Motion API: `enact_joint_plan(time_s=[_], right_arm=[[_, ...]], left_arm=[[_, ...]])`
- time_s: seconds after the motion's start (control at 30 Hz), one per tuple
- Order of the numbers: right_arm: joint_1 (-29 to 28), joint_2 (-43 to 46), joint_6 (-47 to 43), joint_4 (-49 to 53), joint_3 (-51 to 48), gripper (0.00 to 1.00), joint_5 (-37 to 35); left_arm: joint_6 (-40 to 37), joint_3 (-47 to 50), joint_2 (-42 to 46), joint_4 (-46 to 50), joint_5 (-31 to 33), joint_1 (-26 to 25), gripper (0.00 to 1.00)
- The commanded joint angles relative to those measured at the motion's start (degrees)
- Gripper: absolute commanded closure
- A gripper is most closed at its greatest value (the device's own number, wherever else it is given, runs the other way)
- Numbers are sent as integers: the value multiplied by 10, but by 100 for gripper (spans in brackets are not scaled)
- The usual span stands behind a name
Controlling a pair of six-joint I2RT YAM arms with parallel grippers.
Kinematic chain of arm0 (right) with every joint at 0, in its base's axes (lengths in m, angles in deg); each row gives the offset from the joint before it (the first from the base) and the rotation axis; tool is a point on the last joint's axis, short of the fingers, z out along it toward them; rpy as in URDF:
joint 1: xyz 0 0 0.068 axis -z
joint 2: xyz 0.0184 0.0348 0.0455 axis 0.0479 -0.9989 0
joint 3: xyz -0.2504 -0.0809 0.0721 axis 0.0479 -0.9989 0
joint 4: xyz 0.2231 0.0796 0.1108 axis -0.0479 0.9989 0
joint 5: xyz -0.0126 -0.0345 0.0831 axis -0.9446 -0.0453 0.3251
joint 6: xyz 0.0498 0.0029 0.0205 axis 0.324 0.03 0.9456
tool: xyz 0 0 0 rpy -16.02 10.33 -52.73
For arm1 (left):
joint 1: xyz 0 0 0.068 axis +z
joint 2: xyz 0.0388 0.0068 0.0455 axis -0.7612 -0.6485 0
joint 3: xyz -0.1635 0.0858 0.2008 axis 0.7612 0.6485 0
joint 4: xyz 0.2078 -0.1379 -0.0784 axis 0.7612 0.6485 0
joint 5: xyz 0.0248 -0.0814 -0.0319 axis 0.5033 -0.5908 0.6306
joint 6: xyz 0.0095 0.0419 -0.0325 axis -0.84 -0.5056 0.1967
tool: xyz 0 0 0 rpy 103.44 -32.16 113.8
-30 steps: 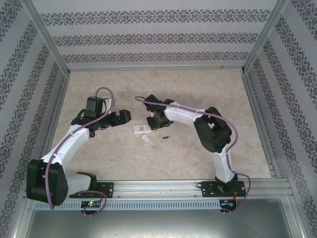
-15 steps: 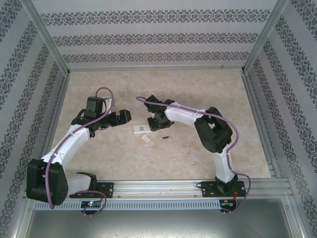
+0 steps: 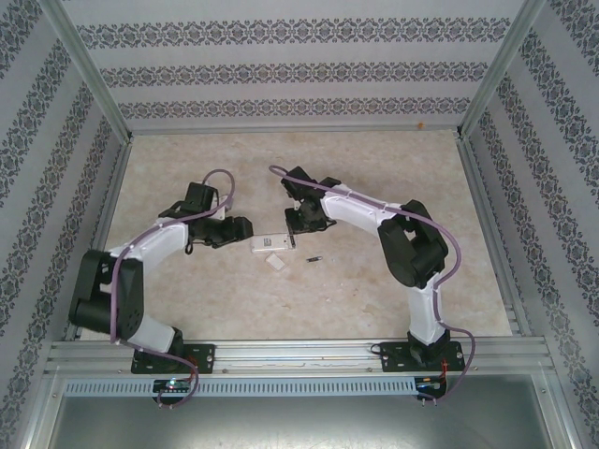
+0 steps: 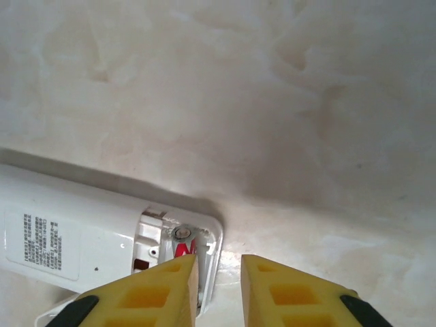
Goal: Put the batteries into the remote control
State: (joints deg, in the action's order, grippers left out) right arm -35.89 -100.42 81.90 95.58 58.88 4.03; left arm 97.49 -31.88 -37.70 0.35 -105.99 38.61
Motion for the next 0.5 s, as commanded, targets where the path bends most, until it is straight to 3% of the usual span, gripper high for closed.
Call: enact_joint_plan(time_s=[0.0, 0.27, 0.47], right_arm=[[-2, -2, 13, 2, 20, 77, 18], [-8, -15, 18, -2, 24, 78, 34], [-11, -28, 18, 2, 34, 78, 42]], left_arm=[[-1, -33, -36, 18, -6, -11, 36], [13, -36, -85, -21, -27, -13, 36], [12, -38, -105, -30, -52, -17, 42]])
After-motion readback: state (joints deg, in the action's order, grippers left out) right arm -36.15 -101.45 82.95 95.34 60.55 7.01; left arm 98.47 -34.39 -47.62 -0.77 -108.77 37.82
